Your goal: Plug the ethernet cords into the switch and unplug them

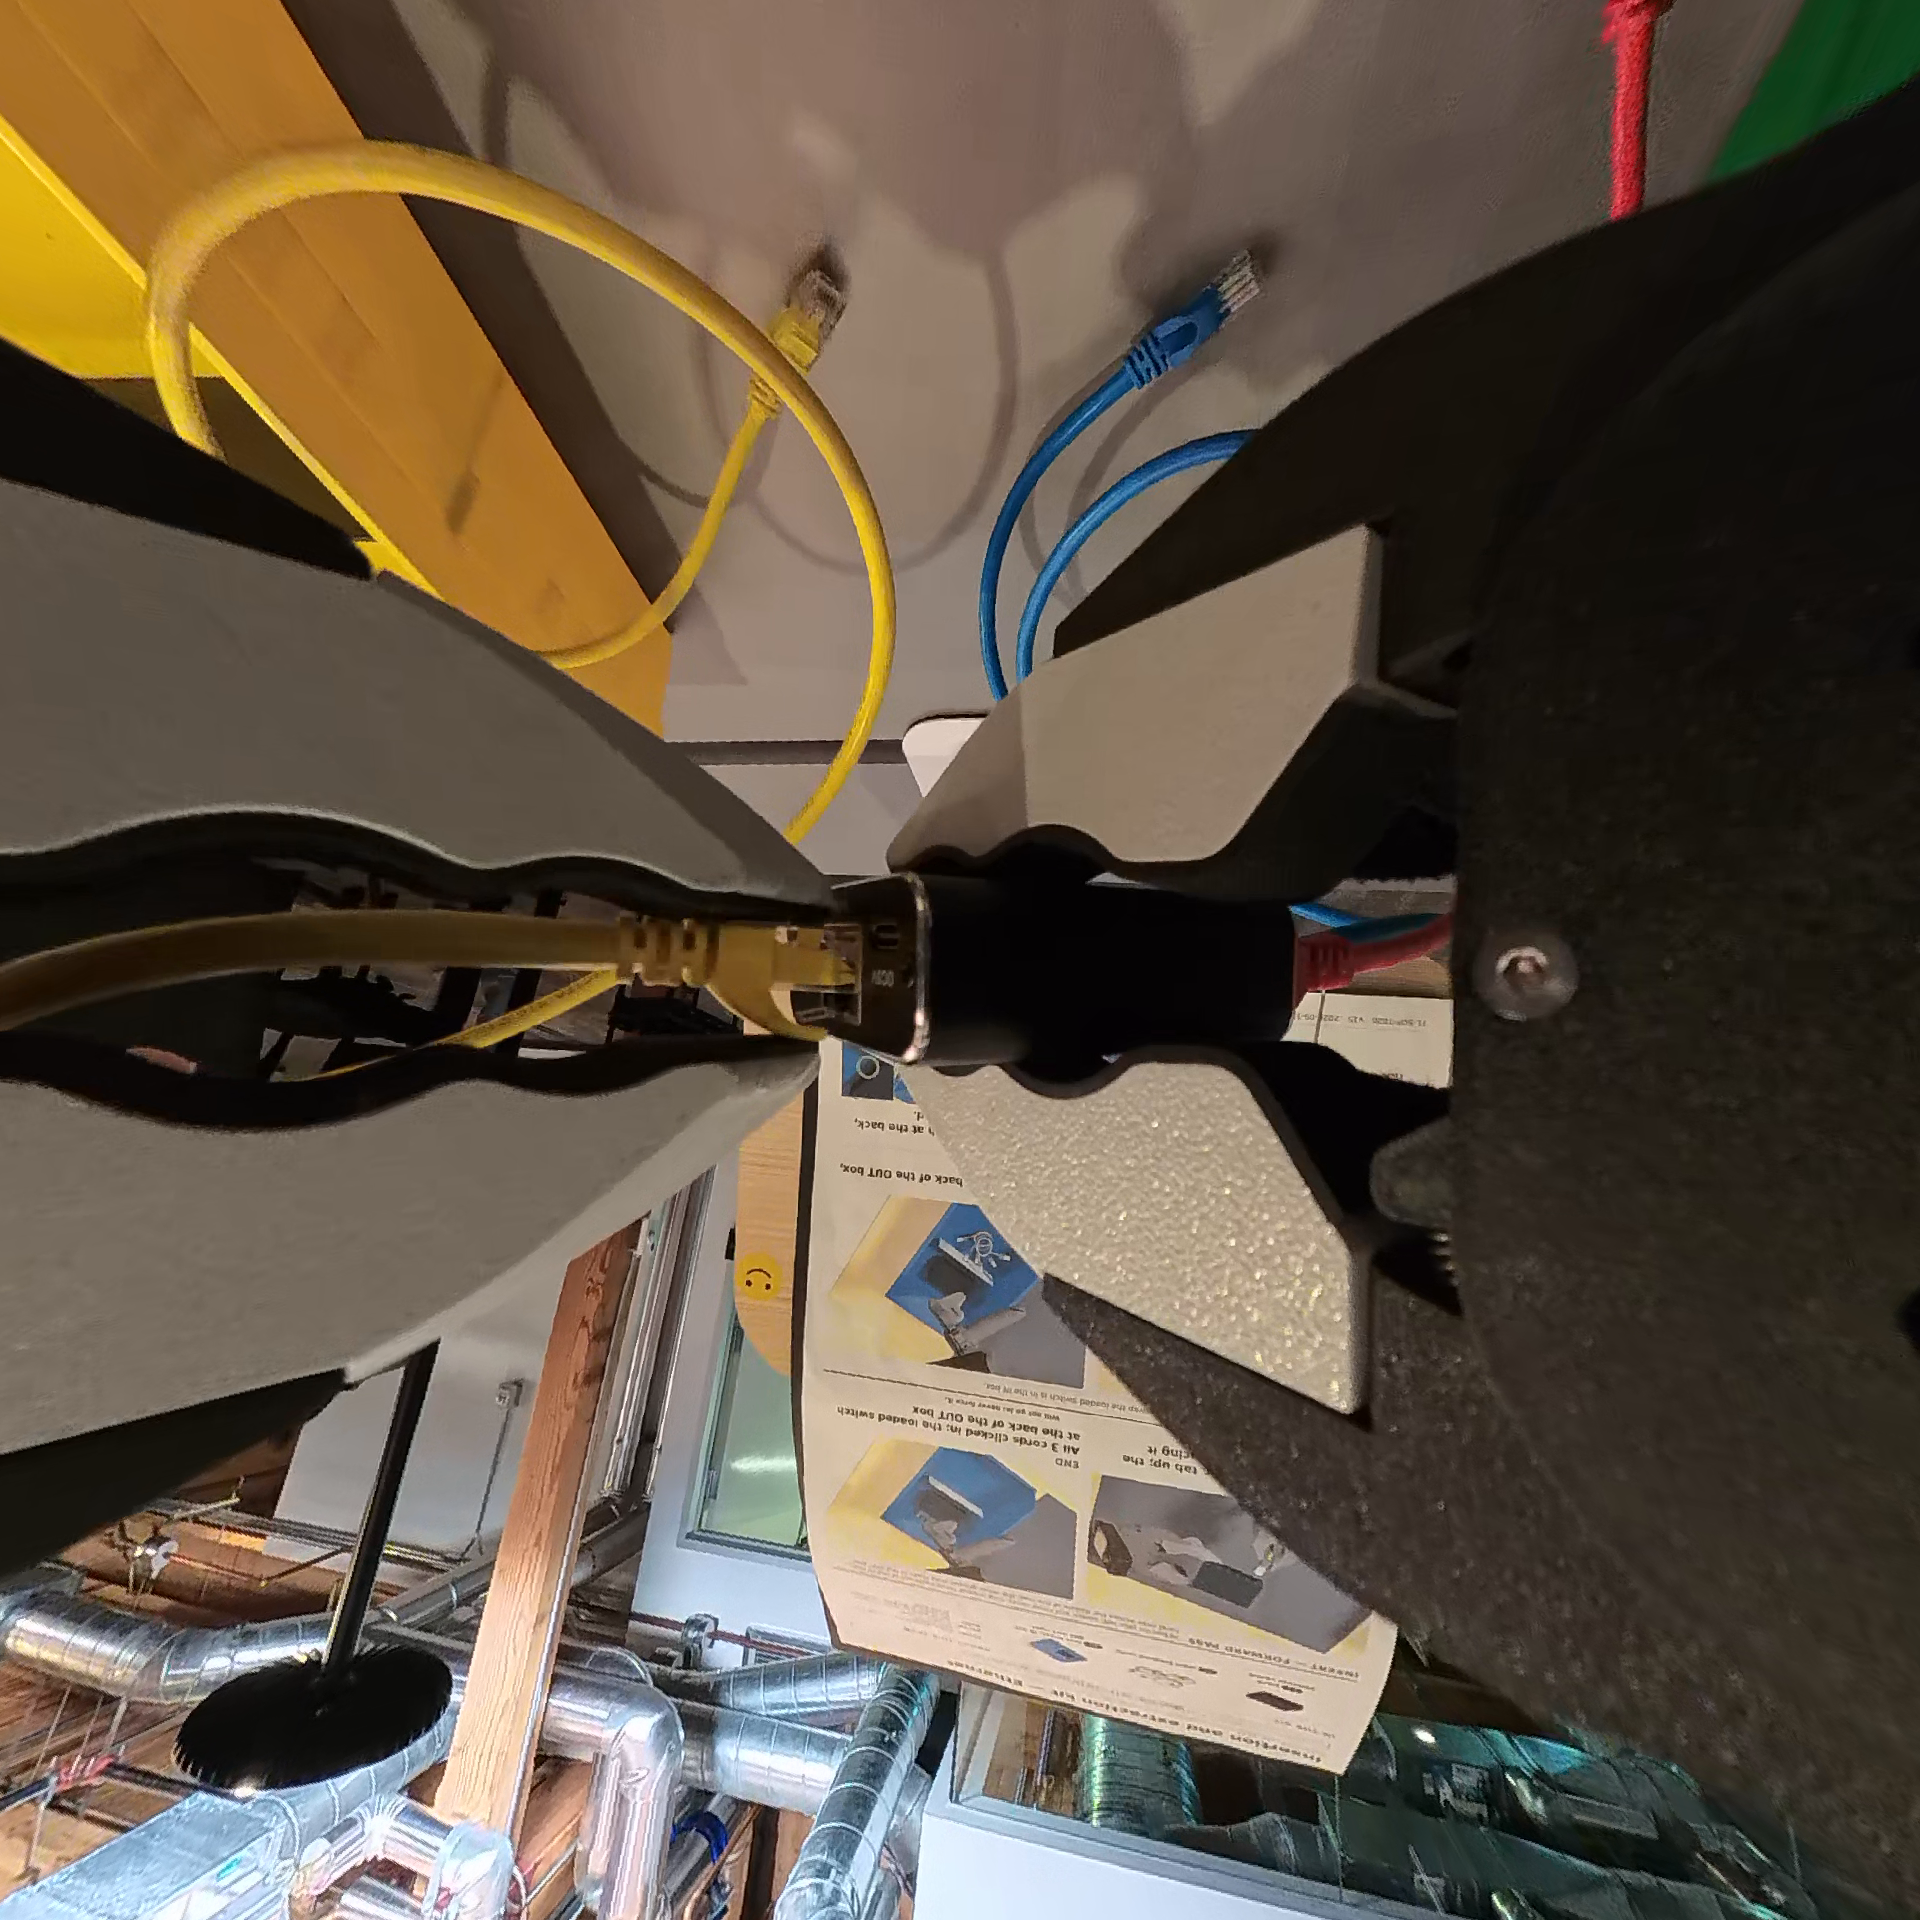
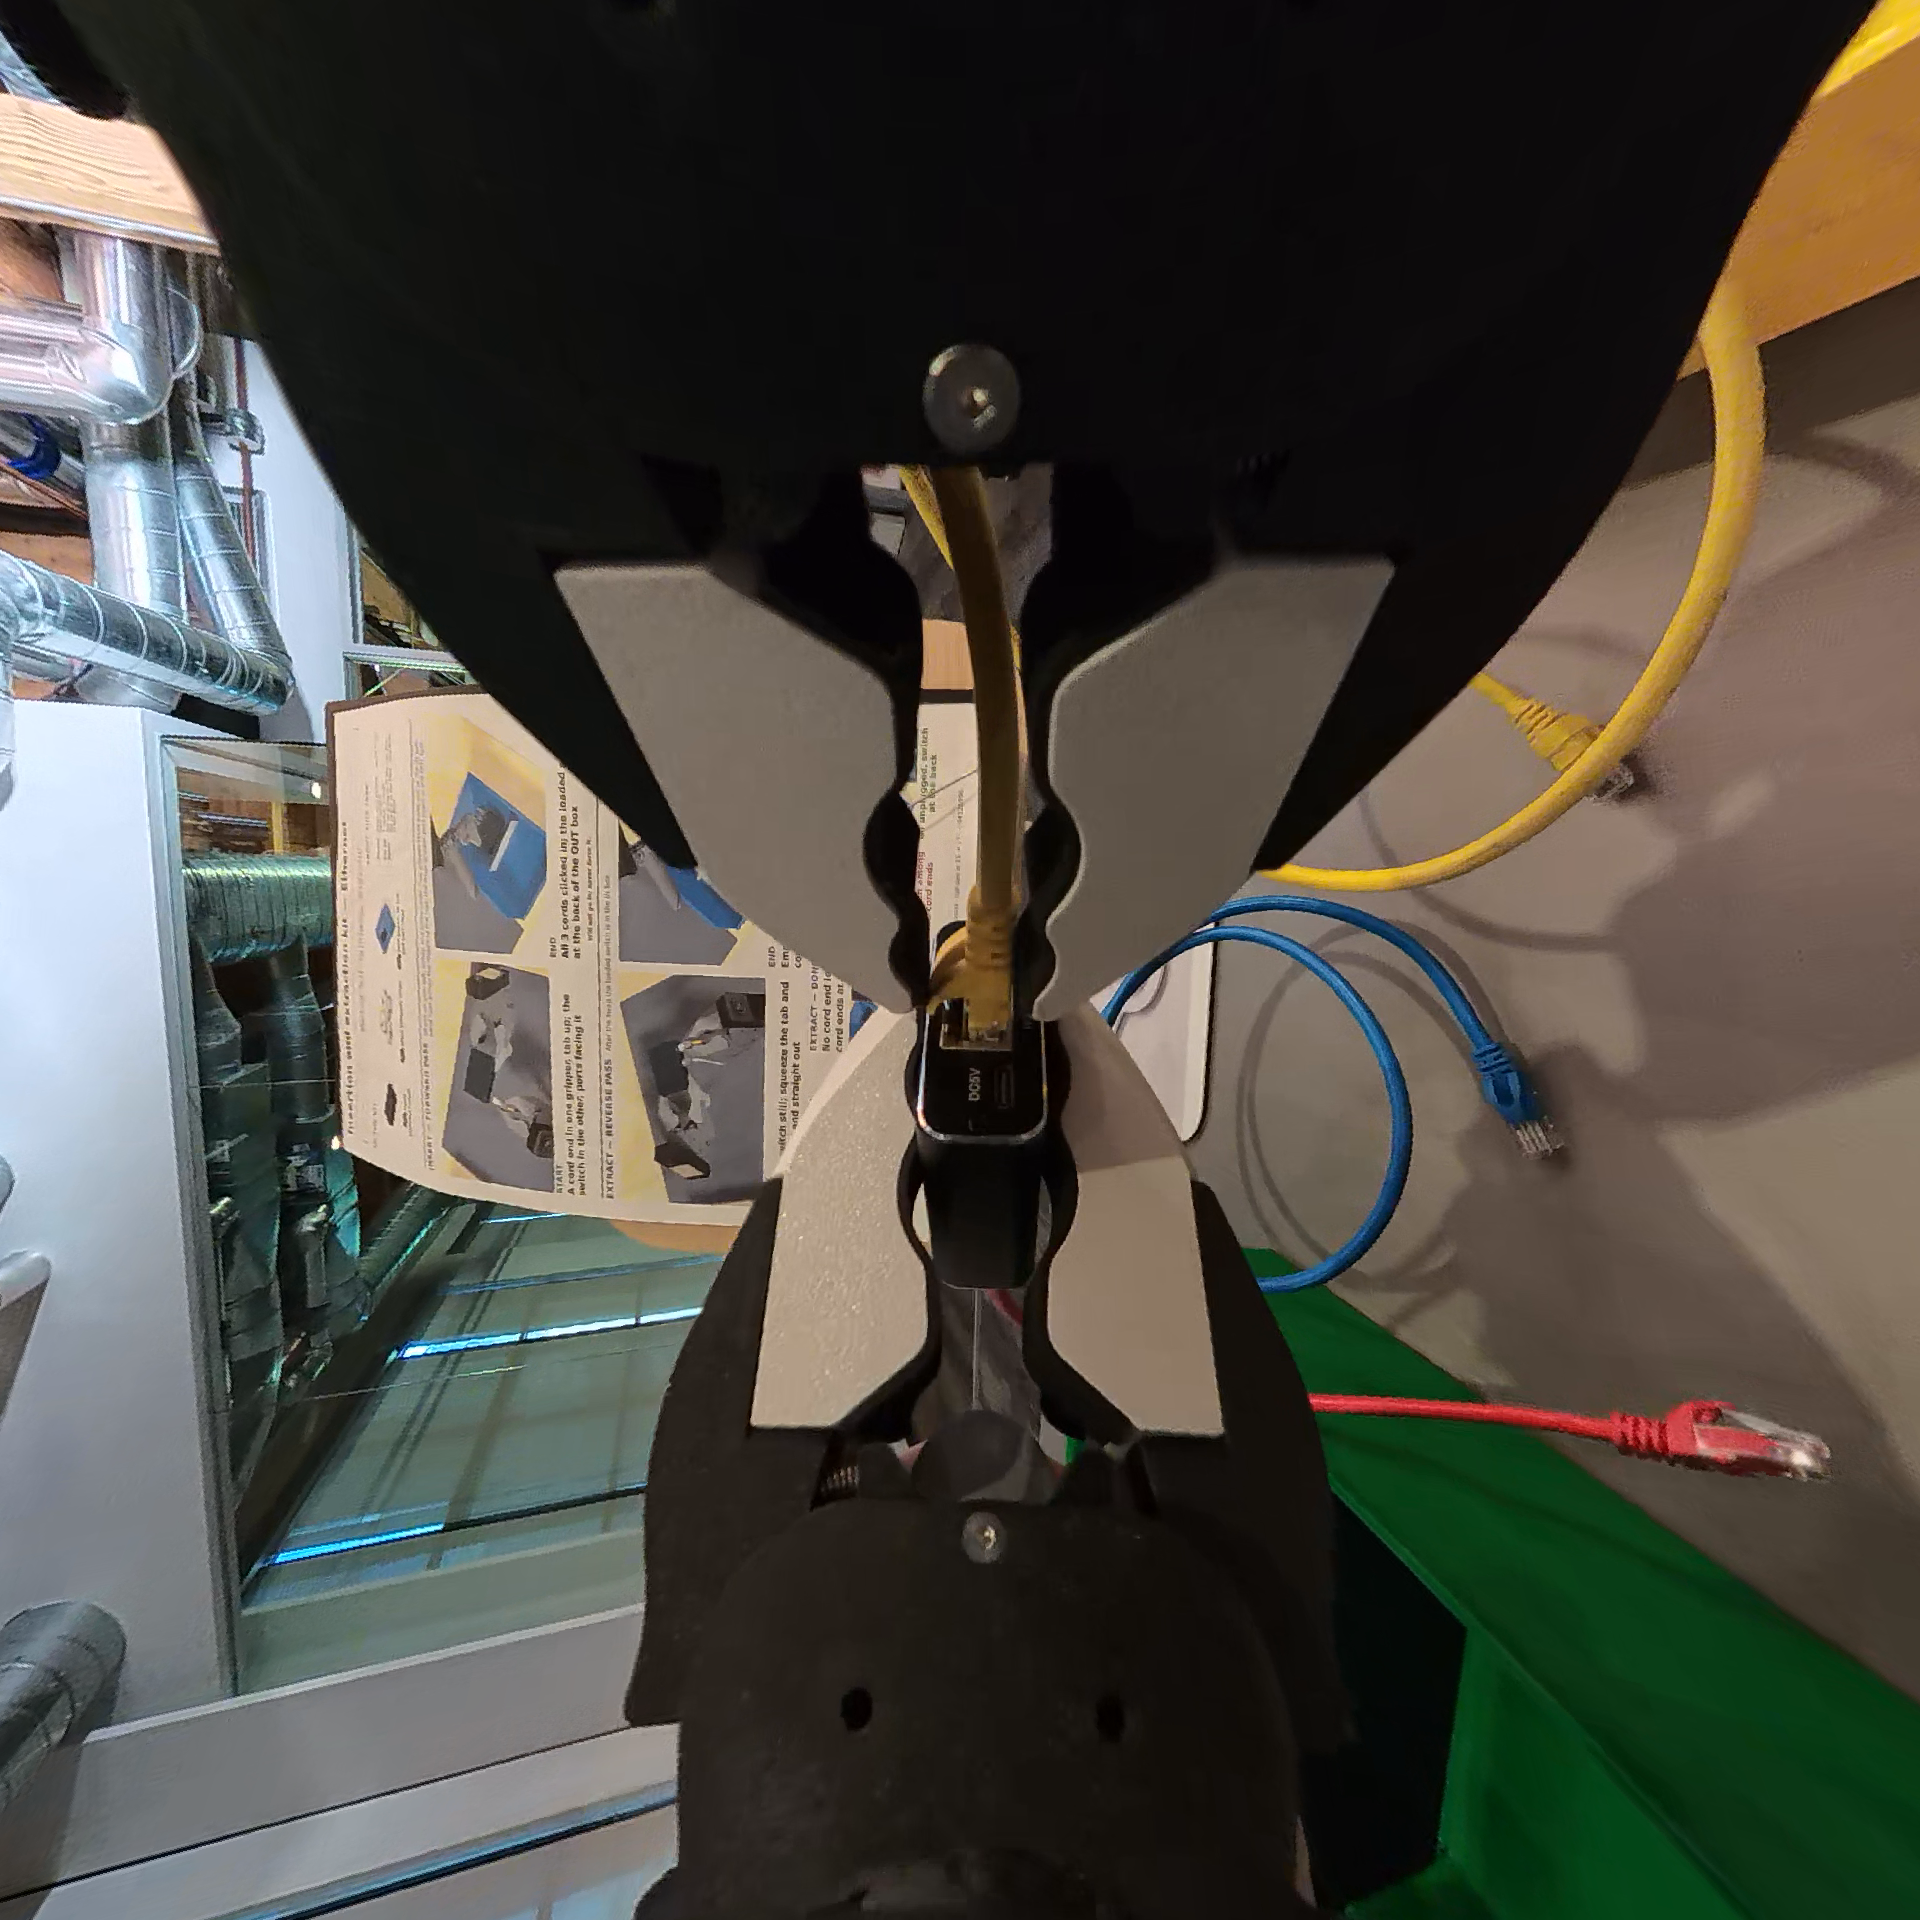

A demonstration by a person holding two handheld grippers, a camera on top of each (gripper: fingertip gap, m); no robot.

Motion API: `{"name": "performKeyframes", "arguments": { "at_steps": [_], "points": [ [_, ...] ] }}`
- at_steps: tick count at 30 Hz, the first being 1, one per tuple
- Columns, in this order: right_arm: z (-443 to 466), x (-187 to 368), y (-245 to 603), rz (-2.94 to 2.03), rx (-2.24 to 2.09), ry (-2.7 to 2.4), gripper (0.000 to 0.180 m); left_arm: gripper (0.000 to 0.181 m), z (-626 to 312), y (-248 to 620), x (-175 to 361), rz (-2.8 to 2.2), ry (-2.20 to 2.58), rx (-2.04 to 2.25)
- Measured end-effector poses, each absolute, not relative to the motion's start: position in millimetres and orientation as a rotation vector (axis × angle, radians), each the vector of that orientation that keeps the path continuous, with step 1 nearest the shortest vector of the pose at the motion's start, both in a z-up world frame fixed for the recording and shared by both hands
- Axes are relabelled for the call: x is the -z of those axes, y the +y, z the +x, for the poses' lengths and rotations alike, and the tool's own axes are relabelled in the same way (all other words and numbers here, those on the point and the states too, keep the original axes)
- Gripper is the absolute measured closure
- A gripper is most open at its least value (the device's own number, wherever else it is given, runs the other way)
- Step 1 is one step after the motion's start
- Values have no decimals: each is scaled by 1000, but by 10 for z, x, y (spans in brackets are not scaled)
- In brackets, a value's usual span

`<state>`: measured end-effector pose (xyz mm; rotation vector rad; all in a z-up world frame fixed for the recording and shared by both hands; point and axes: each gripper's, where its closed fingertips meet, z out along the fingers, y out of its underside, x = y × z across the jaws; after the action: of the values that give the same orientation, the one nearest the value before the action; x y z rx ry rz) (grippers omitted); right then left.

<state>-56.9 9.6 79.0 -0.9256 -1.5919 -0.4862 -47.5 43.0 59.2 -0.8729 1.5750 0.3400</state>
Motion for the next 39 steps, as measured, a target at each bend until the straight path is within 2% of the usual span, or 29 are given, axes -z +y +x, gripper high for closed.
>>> {"name": "performKeyframes", "arguments": {
  "at_steps": [12,24,39],
  "points": [
    [-480,-789,198,-1016,461,-1544,165,152,-333,553,-629,-804,1437,-359],
    [-361,-525,228,-1106,443,-1663,165,154,-247,600,-320,-983,1588,-296],
    [-259,-476,141,-1158,424,-1718,165,152,-156,523,-240,-1045,1645,-199]
  ]
}}
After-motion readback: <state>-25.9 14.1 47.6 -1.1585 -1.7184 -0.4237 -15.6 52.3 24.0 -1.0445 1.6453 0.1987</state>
